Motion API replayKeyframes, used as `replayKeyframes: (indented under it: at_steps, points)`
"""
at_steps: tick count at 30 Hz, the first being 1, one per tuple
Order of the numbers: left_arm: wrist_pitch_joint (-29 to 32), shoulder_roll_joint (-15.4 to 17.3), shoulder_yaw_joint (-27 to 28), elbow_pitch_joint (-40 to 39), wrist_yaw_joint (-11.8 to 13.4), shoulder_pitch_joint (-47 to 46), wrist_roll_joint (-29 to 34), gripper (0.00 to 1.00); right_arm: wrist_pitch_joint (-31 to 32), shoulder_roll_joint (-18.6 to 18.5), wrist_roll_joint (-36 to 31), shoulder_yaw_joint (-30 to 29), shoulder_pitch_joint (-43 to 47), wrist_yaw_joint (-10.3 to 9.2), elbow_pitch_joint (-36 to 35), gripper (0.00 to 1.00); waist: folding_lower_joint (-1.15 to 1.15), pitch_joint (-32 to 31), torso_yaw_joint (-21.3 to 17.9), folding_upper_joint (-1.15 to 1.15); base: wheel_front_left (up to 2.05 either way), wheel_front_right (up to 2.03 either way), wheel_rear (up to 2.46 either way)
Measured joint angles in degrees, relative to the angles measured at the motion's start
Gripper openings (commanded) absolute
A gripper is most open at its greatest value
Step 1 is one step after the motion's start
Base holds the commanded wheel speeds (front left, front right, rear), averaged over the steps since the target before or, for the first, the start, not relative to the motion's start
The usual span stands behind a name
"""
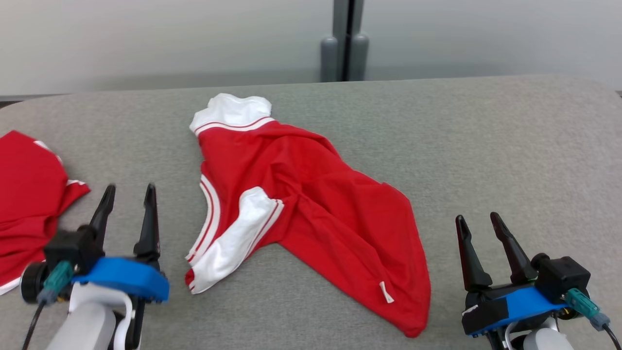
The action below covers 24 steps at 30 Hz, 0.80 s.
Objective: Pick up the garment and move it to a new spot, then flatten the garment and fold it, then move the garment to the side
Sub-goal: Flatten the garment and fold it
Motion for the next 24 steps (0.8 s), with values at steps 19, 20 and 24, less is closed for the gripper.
replayKeyframes:
  at_steps: [19,20,24]
  points:
    - [0.00,-12.29,20.40,-10.66,-5.71,16.03,16.30,1.00,0.00,-0.57,-0.16,0.99,0.68,0.00,0.62,1.00,0.00,-3.03,7.12,0.00,0.00,0.00,0.00]
    - [-0.01,-12.79,20.82,-10.61,-6.26,16.48,17.17,1.00,0.00,-0.57,-0.16,1.02,0.88,0.00,0.66,1.00,0.00,-3.23,7.10,0.00,0.00,0.00,0.00]
    - [-0.01,-15.26,22.92,-10.70,-7.73,17.55,19.69,1.00,0.00,-0.57,-0.15,1.04,1.72,0.00,0.91,1.00,0.00,-4.11,6.86,0.00,0.00,0.00,0.00]
